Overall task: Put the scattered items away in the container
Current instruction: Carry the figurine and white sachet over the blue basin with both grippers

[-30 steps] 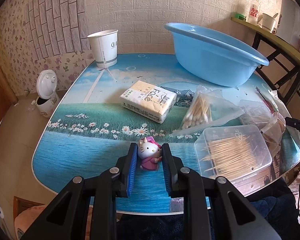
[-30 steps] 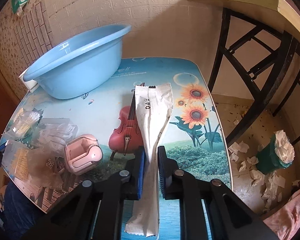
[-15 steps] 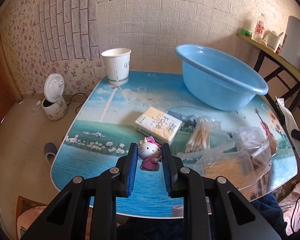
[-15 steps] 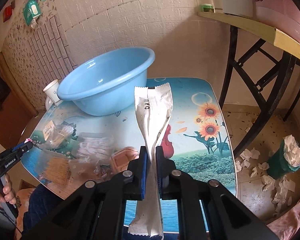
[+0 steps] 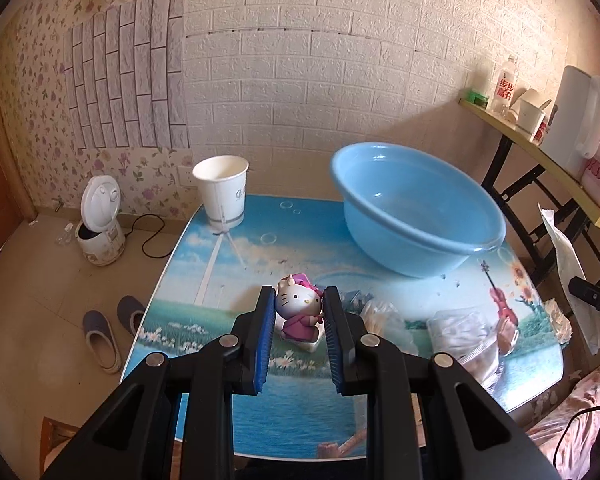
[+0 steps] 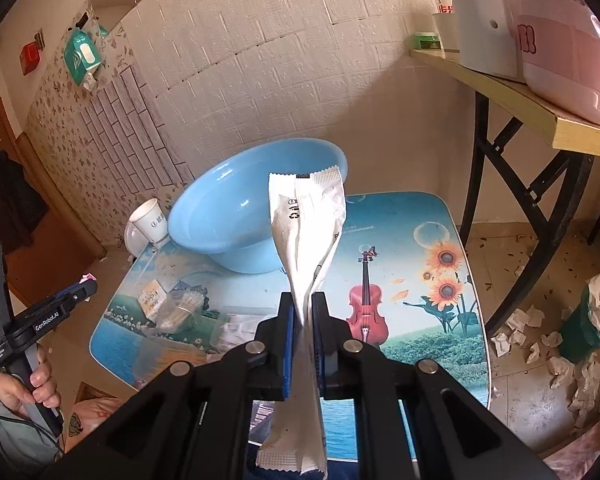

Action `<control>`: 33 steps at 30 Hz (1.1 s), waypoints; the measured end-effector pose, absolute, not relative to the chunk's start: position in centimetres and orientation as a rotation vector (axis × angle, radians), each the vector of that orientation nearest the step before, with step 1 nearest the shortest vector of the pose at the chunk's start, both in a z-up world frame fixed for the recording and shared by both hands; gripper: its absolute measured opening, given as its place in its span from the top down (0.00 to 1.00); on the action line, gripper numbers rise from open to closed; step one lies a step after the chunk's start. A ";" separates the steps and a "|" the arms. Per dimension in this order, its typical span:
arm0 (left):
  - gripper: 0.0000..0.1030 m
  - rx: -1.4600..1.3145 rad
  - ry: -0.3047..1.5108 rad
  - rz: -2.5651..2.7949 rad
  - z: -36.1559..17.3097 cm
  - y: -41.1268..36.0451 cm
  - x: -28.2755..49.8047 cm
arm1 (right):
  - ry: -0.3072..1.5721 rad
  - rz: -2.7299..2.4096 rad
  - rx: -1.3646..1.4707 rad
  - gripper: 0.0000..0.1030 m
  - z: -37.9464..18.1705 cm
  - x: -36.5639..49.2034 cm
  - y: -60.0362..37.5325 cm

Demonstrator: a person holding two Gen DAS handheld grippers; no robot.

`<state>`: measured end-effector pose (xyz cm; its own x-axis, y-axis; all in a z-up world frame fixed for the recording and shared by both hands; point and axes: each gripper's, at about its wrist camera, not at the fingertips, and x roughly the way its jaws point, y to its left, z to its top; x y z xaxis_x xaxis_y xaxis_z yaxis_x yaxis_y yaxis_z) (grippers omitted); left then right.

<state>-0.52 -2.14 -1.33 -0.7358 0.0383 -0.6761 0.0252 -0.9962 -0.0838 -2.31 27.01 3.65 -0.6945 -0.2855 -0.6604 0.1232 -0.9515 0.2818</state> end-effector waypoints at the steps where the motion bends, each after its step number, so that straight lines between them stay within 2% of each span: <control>1: 0.78 -1.129 -0.128 2.917 -0.9 -1.9 -0.7 | -0.318 -2.680 1.092 0.91 4.0 -2.4 26.9; 7: 0.78 -1.079 -0.135 2.879 1.6 -0.5 -3.2 | -0.344 -2.626 1.064 0.91 6.4 -4.2 26.3; 16: 0.78 -1.013 -0.051 2.850 3.6 2.5 -7.6 | -0.306 -2.594 1.026 0.91 9.1 -8.5 24.4; 28: 0.78 -1.072 -0.105 2.754 1.4 5.5 -14.1 | -0.373 -2.514 1.026 0.91 8.4 -17.0 22.2; 33: 0.79 -1.141 -0.044 2.714 -1.0 7.1 -17.3 | -0.363 -2.517 1.062 0.91 6.9 -19.8 21.8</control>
<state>-17.33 7.12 -1.03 -0.6832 0.1926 -0.7044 -0.1696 -0.9801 -0.1035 -19.83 21.82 6.92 -0.6401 -0.4417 -0.6286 0.2462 -0.8930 0.3767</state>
